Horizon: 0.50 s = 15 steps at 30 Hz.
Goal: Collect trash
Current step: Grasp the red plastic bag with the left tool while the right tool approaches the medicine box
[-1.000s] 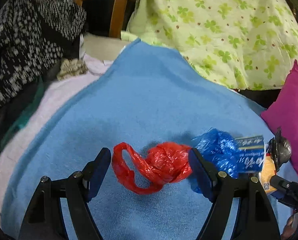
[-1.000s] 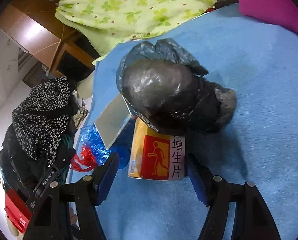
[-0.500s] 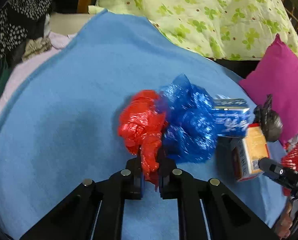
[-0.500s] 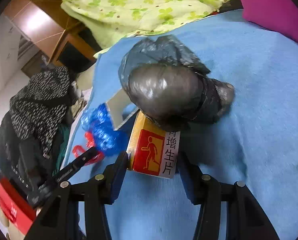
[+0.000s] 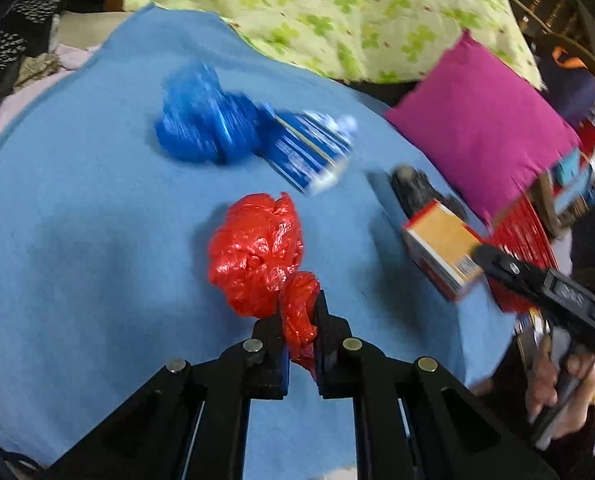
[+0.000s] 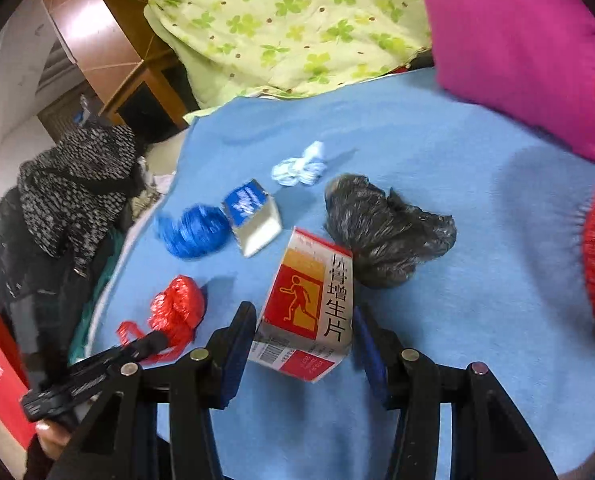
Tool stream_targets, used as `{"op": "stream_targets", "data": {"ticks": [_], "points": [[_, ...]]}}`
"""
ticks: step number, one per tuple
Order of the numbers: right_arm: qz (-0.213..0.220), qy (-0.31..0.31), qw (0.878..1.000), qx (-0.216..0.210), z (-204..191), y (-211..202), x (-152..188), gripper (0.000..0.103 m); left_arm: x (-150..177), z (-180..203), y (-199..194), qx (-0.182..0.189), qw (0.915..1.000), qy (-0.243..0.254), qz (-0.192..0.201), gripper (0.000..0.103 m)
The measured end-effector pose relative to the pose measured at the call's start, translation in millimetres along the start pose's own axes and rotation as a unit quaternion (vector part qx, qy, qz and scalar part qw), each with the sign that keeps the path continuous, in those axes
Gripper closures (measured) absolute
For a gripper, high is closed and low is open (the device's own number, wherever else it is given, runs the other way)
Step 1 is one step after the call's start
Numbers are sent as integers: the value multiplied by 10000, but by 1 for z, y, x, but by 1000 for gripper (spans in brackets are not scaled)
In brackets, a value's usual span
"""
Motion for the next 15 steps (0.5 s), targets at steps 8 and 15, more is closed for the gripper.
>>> {"op": "stream_targets", "data": {"ticks": [8, 15], "points": [[-405, -400, 9983, 113, -10, 21, 20, 46, -1, -2, -22, -326, 9985, 73, 437, 37], [-453, -54, 9988, -154, -10, 24, 19, 37, -25, -16, -38, -818, 9915, 365, 943, 22]]}}
Point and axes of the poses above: each gripper's, at about its wrist camera, not at the fingertips, and y roughly the way its jaws point, z to its right, x to its underside, the point moved 10 cm from there along y, roughly the way its jaws point, and after that the axes turned 8 degrees about z, right-handed, at the moved point
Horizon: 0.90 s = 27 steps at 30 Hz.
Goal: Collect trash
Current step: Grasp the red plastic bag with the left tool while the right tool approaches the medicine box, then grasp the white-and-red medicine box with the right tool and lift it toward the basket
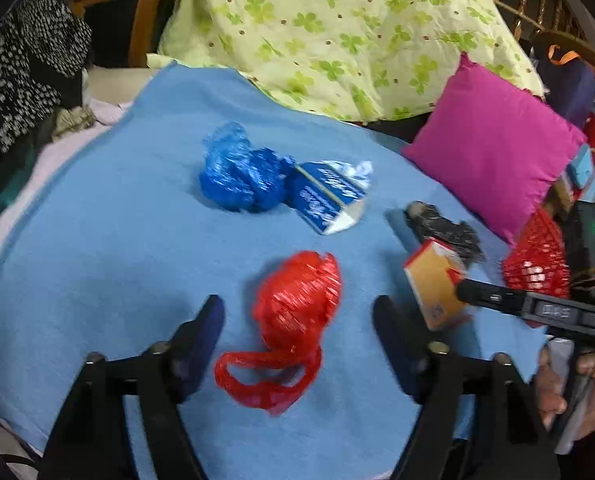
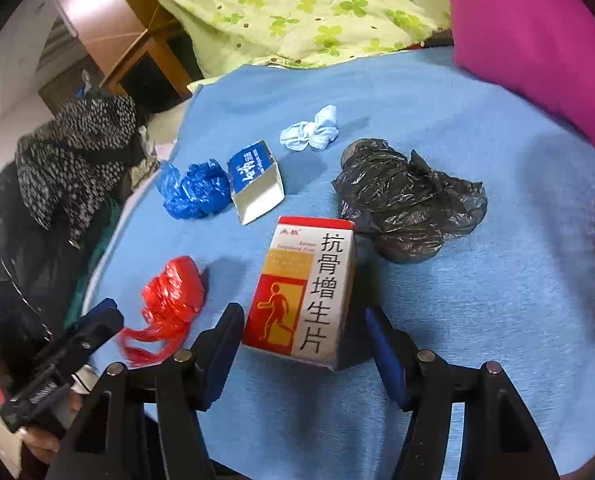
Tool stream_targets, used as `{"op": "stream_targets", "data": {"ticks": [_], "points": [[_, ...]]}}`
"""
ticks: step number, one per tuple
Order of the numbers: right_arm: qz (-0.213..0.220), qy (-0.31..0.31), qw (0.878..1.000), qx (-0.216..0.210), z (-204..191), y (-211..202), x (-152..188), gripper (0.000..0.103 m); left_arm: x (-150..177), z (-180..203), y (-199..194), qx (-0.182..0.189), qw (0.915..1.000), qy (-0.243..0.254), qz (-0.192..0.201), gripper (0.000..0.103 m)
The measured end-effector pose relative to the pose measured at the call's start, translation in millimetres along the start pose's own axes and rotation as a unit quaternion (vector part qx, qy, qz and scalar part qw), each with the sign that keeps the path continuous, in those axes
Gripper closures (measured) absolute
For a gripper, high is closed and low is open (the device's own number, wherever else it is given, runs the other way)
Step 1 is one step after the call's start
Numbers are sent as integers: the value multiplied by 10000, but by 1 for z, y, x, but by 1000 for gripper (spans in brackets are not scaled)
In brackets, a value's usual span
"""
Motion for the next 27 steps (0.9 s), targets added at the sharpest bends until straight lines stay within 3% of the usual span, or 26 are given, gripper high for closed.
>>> {"op": "stream_targets", "data": {"ticks": [5, 9, 12, 13, 21, 27], "points": [[-15, 4, 10000, 94, -5, 6, 2, 36, 12, -10, 35, -162, 9985, -241, -458, 22], [41, -306, 9991, 298, -11, 10, 3, 36, 25, -6, 49, -85, 9972, -337, -665, 25], [-27, -625, 9969, 485, -14, 15, 8, 37, 28, -3, 53, -36, 9972, -320, -679, 54], [-57, -708, 9962, 508, -15, 17, 10, 40, 29, -2, 56, -14, 9970, -309, -710, 56], [312, -782, 9960, 292, -20, -7, 4, 42, 18, 15, 39, 81, 9996, 31, -275, 61], [698, -691, 9951, 81, -19, -39, -7, 42, 14, 34, 32, 89, 9993, 306, -209, 61]]}}
Point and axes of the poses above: each gripper's, at about its wrist camera, not at the fingertips, and y roughly the way its jaws point, z to its right, x to its underside, the point moved 10 cm from there along y, roughly the way its jaws point, and after that the axes turned 8 degrees about z, right-handed, at the moved point
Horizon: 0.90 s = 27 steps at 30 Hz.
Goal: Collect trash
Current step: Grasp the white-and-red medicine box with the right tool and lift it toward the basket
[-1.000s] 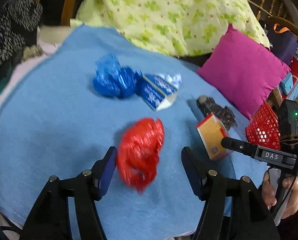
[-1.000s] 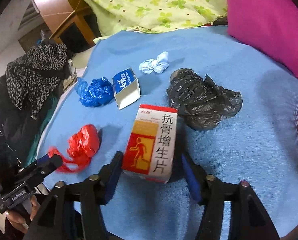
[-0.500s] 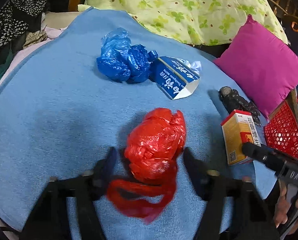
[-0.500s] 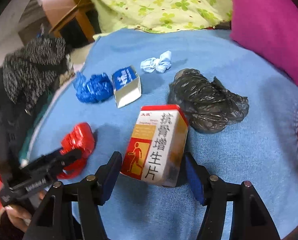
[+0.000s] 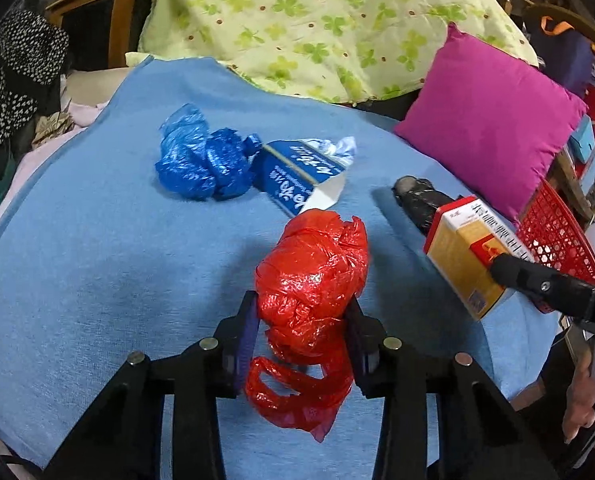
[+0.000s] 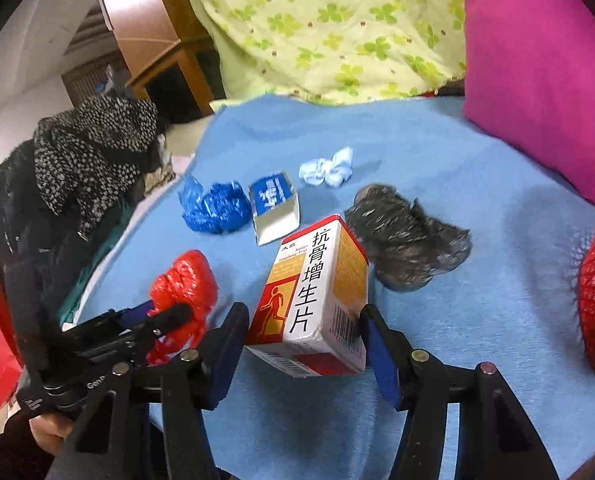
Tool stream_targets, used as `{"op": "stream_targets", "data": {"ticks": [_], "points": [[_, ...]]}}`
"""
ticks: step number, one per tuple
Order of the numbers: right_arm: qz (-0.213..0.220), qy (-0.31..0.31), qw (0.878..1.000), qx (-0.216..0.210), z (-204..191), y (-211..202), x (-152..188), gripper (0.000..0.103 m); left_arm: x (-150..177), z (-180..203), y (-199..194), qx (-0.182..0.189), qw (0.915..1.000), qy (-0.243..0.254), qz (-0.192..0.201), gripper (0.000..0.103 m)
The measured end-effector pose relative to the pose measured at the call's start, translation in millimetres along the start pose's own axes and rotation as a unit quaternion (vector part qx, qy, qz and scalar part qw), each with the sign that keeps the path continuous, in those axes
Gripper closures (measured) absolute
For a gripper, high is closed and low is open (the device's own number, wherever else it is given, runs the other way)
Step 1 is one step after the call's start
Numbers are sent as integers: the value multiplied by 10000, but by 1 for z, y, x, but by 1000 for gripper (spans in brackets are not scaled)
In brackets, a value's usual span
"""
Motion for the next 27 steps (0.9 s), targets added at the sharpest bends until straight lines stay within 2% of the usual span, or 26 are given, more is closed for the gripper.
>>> {"op": "stream_targets", "data": {"ticks": [3, 10, 15, 21, 27], "points": [[131, 49, 9999, 39, 6, -12, -5, 42, -1, 8, -1, -136, 9998, 109, -26, 61], [540, 285, 9981, 109, 25, -41, -21, 42, -3, 30, -4, -137, 9996, 208, -128, 61], [780, 408, 9961, 88, 29, -54, -31, 42, -19, 48, -11, -112, 9995, 302, -67, 61], [1290, 652, 9895, 64, 41, -80, -51, 42, -41, 71, -20, 75, 9996, 273, 30, 61], [1745, 695, 9819, 238, 57, -110, -63, 42, -56, 98, -24, 249, 9988, 384, 147, 61]]}}
Point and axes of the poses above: each gripper's, at about its wrist camera, not at the fingertips, and y roughly the way its jaws point, z to its right, x to its underside, the point moved 10 cm from there along y, roughly the way its jaws point, and after that the axes turned 8 degrees about z, right-handed, at the moved point
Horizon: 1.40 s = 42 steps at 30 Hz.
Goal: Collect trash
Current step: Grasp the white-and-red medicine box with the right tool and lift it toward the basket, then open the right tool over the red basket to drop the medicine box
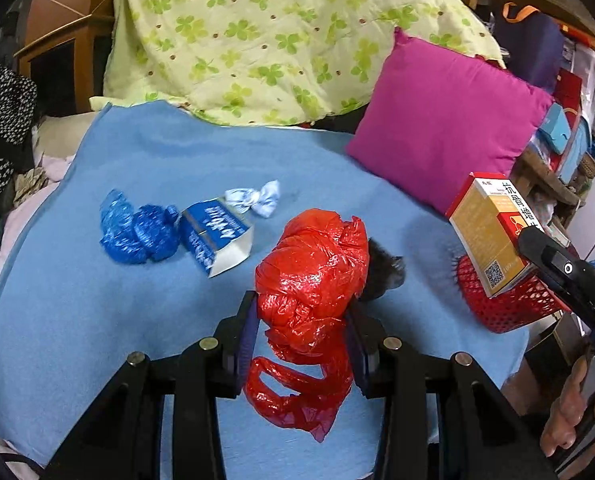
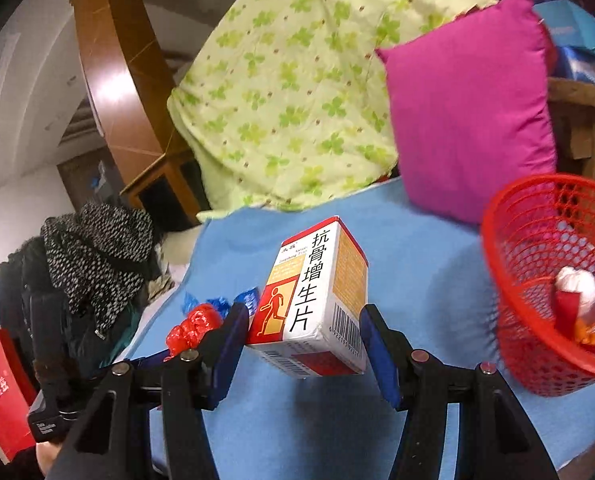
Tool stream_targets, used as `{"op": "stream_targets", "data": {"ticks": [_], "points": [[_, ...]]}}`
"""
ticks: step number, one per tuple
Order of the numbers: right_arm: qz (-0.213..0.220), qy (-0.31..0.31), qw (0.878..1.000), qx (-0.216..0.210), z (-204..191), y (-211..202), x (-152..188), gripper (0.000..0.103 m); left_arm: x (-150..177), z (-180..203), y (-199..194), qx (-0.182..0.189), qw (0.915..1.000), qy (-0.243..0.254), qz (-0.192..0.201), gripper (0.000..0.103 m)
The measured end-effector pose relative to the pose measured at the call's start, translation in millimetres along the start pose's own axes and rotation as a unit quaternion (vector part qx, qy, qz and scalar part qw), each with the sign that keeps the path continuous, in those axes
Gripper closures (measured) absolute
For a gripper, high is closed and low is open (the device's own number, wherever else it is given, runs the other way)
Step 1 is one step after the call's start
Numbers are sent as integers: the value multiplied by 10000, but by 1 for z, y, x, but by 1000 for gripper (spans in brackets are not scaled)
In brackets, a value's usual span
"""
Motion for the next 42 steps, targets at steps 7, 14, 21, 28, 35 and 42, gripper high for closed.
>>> {"op": "stream_targets", "data": {"ticks": [7, 14, 21, 28, 35, 42], "points": [[432, 39, 9990, 110, 19, -26, -22, 42, -17, 34, -2, 252, 9994, 179, 129, 61], [792, 151, 9962, 321, 44, -49, -38, 42, -35, 69, -5, 462, 9979, 361, 271, 61], [1093, 445, 9916, 537, 76, -68, -51, 60, -47, 108, -5, 649, 9953, 617, 362, 61], [536, 806, 9941, 496, 96, -48, -34, 60, -28, 111, 17, 531, 9957, 744, 146, 61], [338, 800, 9961, 132, 74, -28, -22, 60, -3, 82, 29, 349, 9981, 493, -132, 61], [61, 640, 9979, -20, 47, -5, -8, 60, -17, 55, 19, 175, 9992, 354, 75, 61]]}}
Point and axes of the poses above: each gripper's, at about its wrist camera, not at the fingertips, and y roughly the way its jaws point, z to its right, x to its underside, the point moved 10 cm from there along y, roughly the way its jaws point, and after that the axes turned 8 degrees about z, right-handed, at the moved point
